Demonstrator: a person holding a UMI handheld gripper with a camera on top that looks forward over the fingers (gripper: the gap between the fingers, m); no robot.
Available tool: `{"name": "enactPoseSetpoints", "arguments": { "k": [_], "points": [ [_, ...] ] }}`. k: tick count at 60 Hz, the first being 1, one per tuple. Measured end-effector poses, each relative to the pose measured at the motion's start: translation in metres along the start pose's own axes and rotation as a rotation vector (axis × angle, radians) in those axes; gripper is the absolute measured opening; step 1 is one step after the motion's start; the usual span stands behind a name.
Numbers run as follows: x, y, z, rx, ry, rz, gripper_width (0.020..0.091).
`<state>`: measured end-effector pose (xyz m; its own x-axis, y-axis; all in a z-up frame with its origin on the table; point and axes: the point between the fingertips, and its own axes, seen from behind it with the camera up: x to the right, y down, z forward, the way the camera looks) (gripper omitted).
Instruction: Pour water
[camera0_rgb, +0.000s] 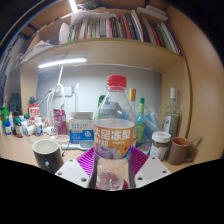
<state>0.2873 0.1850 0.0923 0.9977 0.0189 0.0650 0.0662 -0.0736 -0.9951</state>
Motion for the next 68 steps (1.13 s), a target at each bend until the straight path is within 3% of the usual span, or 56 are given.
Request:
{"name": "enactPoseSetpoints", "arguments": {
  "k": [9, 14, 21, 30, 43, 68],
  "points": [
    [0.002, 0.000, 0.001, 0.009, -0.008, 0.020, 0.0473],
    [0.003, 0.000, 0.001, -0.007, -0.001, 0.013, 0.0559],
    [-0.001, 0.007, -0.009, -0.079, -0.022, 0.026, 0.0860],
    [0.003, 0.014, -0.042, -0.131, -0.012, 0.068, 0.0843],
    [0.015, 0.007, -0.137, -0.105, 0.064, 0.069, 0.0851],
    [-0.020, -0.001, -0.265, -0.084, 0.048, 0.110, 0.0846]
  ]
}}
